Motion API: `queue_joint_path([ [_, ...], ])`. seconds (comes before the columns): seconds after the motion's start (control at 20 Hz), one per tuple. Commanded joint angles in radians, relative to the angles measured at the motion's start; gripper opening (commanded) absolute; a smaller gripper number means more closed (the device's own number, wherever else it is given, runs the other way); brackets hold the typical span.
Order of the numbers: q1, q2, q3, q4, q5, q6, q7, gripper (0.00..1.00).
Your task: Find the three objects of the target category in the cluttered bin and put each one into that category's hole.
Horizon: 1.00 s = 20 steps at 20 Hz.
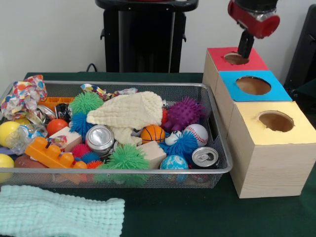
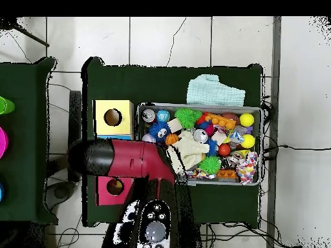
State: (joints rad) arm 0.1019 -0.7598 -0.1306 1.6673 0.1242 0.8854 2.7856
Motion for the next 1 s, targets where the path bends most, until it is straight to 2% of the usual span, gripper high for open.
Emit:
queue_joint_path([
  [0.05,-0.05,-0.053,0.016,-0.248,-0.089,0.302,-0.042,0.0],
  [0.3,-0.126,0.061,0.078,-0.281,-0.122,0.159,-0.136,0.0],
  [0.45,-0.161,0.141,0.106,-0.33,-0.156,0.109,-0.174,0.0],
  [0.75,-0.202,0.277,0.144,-0.441,-0.219,0.062,-0.218,0.0],
  [1.0,-0.221,0.358,0.175,-0.511,-0.275,0.025,-0.266,0.0],
])
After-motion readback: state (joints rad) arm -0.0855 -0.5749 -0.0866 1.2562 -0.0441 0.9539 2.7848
